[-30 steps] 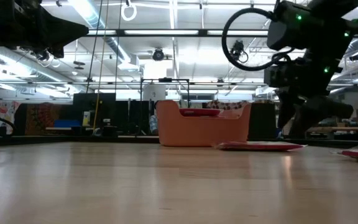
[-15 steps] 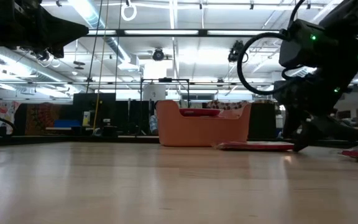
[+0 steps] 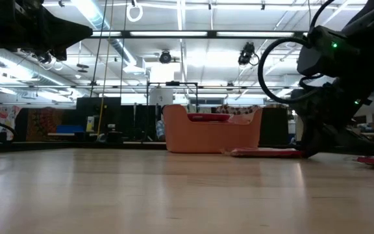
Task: Sort popcorn bags into baskets
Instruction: Stack the popcorn bag on top of the stacked popcorn bag into the bin
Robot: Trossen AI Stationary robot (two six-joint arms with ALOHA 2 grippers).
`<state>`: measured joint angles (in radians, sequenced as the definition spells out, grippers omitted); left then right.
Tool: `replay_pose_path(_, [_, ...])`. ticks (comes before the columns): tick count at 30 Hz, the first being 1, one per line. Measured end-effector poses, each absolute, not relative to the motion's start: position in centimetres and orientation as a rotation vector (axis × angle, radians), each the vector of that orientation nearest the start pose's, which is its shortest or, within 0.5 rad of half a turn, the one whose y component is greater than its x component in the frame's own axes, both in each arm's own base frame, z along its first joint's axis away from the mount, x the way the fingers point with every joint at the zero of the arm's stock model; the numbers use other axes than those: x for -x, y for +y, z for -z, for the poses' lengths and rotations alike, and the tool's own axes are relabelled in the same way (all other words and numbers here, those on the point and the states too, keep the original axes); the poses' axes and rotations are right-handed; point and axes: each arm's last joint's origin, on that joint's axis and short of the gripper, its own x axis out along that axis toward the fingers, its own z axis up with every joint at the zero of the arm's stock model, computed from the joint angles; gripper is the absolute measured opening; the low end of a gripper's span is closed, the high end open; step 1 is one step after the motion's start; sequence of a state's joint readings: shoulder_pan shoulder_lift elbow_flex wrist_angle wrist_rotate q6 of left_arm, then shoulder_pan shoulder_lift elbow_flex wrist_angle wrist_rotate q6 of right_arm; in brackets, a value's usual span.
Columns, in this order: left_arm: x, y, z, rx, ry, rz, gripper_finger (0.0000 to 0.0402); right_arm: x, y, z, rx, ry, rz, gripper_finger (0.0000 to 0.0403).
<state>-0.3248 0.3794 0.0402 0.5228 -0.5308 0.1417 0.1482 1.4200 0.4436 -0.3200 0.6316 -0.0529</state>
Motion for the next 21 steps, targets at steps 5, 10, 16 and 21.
replay_pose_path(5, [-11.5,-2.3,-19.3,-0.064,-0.152,-0.217,0.0018,-19.3,1.2,-10.9,0.543,1.231,0.382,0.0011])
replay_pose_path(10, [-11.5,-2.3,-19.3,-0.064,-0.153,-0.217,0.0018,-21.3,1.4,-13.3,0.544,1.205,0.427,0.0016])
replay_pose_path(16, [-11.5,-2.3,-19.3,-0.064,-0.152,-0.217,0.0018,-23.9,1.6,-18.4,0.627,1.2,0.474,0.0009])
replay_pose_path(21, [-11.5,-2.3,-19.3,-0.064,-0.153,-0.217,0.0018,-26.0,1.8,-23.1,0.704,1.135,0.483,0.0005])
